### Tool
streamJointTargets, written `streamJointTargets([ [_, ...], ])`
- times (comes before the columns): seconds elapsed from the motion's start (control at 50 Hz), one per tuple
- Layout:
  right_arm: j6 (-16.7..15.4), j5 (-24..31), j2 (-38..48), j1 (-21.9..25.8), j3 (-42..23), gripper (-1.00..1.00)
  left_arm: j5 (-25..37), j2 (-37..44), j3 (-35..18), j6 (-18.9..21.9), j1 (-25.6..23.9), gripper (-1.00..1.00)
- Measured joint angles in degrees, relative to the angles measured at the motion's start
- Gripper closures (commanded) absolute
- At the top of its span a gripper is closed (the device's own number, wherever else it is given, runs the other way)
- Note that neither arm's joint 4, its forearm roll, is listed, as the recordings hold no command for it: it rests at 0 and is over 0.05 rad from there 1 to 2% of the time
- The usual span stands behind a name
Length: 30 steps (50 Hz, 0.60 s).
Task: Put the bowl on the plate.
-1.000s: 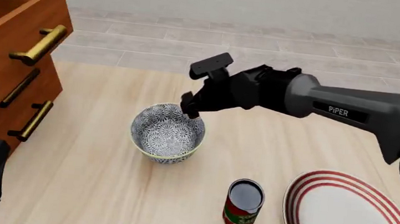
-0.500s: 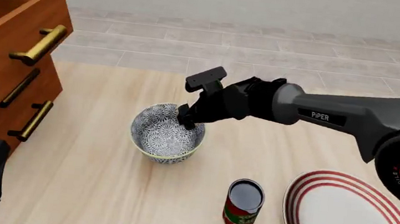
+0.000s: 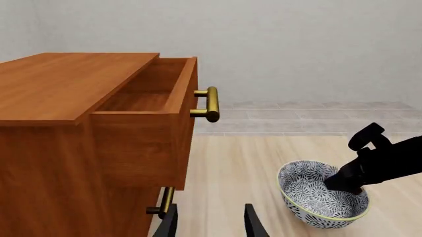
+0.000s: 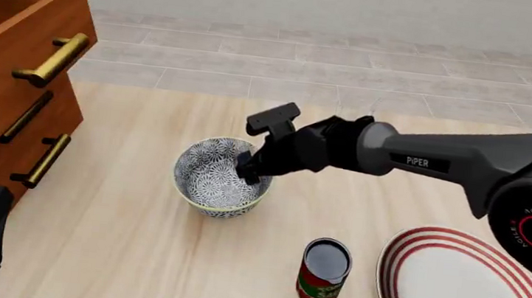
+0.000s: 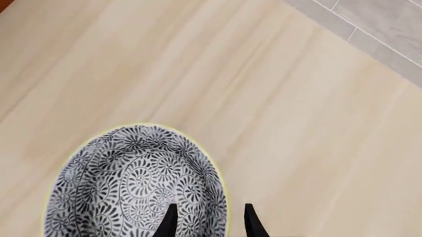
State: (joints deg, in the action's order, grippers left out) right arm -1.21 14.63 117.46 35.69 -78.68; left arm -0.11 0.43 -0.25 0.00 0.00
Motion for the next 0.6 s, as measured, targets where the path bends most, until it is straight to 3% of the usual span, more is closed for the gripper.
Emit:
streamJointTargets([
  [0.6, 0.27, -1.48, 2.47, -1.63, 0.90, -1.00, 0.00, 0.00, 0.00, 0.00, 0.00, -1.00],
])
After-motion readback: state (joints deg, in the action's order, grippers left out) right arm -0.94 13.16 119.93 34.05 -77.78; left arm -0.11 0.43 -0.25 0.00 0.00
